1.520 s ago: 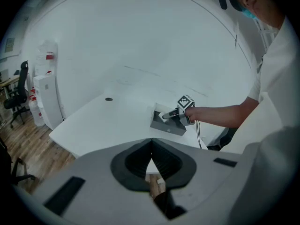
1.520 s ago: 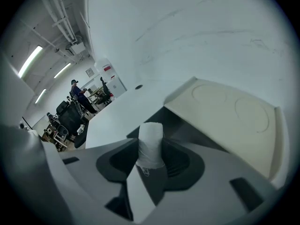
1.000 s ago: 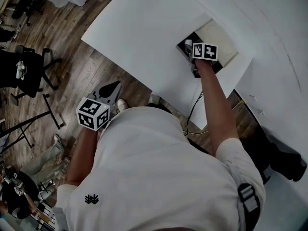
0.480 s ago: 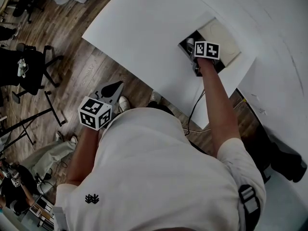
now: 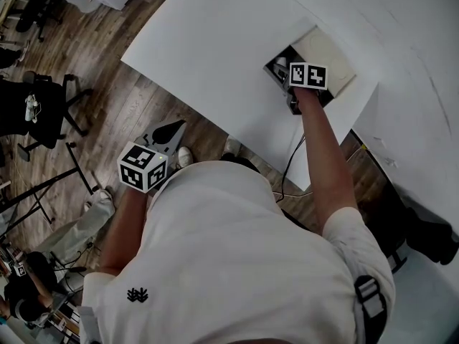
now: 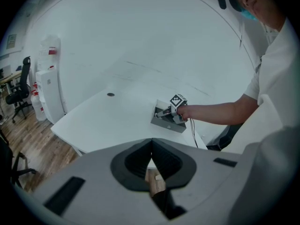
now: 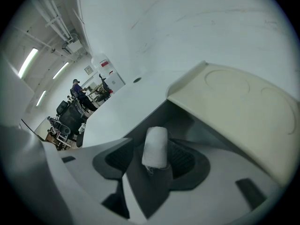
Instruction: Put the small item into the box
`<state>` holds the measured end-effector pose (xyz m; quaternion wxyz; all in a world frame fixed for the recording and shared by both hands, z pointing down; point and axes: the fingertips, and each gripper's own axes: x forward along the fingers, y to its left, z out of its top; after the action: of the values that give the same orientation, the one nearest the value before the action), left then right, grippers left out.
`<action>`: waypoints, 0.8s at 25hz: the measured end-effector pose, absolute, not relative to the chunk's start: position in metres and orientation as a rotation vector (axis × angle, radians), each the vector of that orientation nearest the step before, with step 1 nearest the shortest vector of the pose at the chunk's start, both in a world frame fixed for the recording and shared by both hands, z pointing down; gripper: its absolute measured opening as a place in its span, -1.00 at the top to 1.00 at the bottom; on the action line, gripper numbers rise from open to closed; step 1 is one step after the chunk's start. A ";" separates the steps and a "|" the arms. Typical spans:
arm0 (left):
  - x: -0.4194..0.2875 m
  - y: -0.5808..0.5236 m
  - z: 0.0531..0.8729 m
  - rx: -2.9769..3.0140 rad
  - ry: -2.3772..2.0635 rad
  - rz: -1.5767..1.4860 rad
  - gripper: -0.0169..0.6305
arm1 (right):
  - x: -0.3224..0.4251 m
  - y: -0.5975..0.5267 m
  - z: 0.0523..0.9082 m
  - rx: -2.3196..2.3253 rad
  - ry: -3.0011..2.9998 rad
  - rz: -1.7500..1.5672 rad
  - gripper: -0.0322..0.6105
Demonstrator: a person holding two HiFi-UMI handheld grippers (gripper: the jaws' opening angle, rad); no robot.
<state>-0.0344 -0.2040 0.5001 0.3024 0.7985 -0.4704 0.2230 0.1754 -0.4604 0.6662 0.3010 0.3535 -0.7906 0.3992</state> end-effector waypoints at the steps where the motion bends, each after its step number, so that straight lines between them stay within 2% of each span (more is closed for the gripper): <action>1: -0.035 -0.203 0.500 2.122 -1.243 0.590 0.92 | 0.177 -0.460 0.664 0.944 -2.101 1.054 0.18; 13: -0.056 -0.195 0.489 2.228 -1.166 0.578 0.92 | 0.188 -0.436 0.617 1.097 -2.121 0.947 0.19; 17: -0.067 -0.189 0.487 2.258 -1.144 0.553 0.92 | 0.189 -0.415 0.604 1.147 -2.122 0.927 0.23; 20: -0.075 -0.180 0.488 2.278 -1.106 0.542 0.92 | 0.188 -0.396 0.589 1.199 -2.132 0.916 0.36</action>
<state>-0.0745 -0.1803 0.4882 0.2725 0.8464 -0.4108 0.2015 0.1881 -0.3962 0.5892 0.2618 0.4429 -0.7878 0.3385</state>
